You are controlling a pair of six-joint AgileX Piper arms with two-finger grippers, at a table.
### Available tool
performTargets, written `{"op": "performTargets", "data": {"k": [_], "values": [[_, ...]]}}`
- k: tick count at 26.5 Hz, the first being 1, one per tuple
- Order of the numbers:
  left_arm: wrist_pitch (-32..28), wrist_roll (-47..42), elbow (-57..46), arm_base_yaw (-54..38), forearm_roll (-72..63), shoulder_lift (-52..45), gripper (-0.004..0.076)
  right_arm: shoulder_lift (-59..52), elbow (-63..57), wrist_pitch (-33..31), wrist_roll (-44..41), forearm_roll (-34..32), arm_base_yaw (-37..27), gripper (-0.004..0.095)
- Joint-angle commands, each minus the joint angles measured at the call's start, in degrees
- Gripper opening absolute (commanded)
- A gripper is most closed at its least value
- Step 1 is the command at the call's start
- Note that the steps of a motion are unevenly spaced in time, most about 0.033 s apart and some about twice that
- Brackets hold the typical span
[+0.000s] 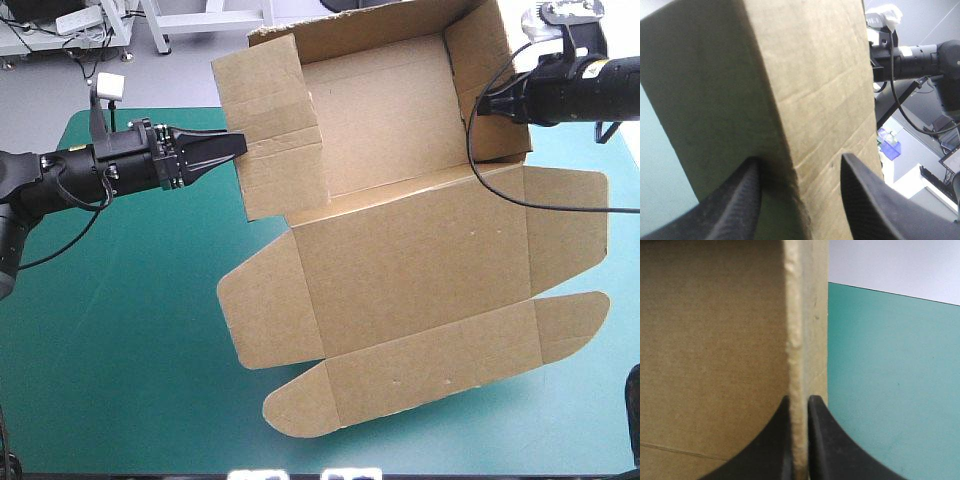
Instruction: Fold the box
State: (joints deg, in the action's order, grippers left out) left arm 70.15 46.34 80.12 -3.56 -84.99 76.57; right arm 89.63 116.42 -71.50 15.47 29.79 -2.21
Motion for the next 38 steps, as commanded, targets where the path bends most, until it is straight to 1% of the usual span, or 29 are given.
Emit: {"op": "performTargets", "data": {"k": [1,4,7,13,17,24,27,30,32,33,35,36,38], "values": [[3.45,-0.39,1.80,0.21,-4.57,-1.86,0.0356,-1.93,1.28,3.53,-0.16,3.58,0.14,0.0000],[2.14,-0.29,1.80,0.21,-3.60,-1.75,0.0356,-1.93,1.28,3.53,-0.16,3.58,1.34,0.0001],[0.30,-0.29,1.80,0.21,-1.64,-1.75,0.0356,-1.93,1.28,3.67,-0.16,2.73,3.95,0.0001],[-2.12,-0.42,1.80,0.21,3.38,-1.75,0.0356,-1.84,1.28,4.97,-3.09,-3.39,8.99,0.0002],[-4.88,-2.53,1.80,0.21,5.93,-1.75,0.0356,-1.84,1.28,6.28,-4.19,-3.49,11.44,0.0002],[-8.16,-5.25,1.80,0.21,13.36,-1.75,0.0356,-1.84,1.28,8.41,-6.28,-3.68,13.61,0.0002],[-12.81,-6.51,1.80,0.21,16.15,-1.75,0.0356,-1.84,1.28,9.63,-7.48,-4.17,16.53,0.0002],[-15.61,-7.02,1.80,0.21,18.53,-1.75,0.0354,-1.84,1.28,11.00,-8.59,-3.74,18.92,0.0002],[-17.07,-8.37,1.80,0.21,19.98,-1.75,0.0327,-1.84,1.28,11.04,-9.12,-3.34,19.81,0.0002],[-17.54,-8.39,1.80,0.21,20.24,-1.75,0.0294,-1.84,1.28,11.19,-9.45,-3.34,20.51,0.0002],[-17.81,-9.08,1.80,0.28,20.90,-1.75,0.0036,-1.60,1.28,11.45,-9.93,-3.52,21.77,0.0002],[-17.97,-8.34,1.80,0.65,22.15,-1.90,-0.0007,-1.27,1.28,11.45,-10.11,-3.67,22.05,0.0002],[-17.99,-9.42,1.80,1.78,25.08,-2.13,-0.0010,-0.77,1.28,10.80,-10.54,-4.46,22.14,0.0002]]}}
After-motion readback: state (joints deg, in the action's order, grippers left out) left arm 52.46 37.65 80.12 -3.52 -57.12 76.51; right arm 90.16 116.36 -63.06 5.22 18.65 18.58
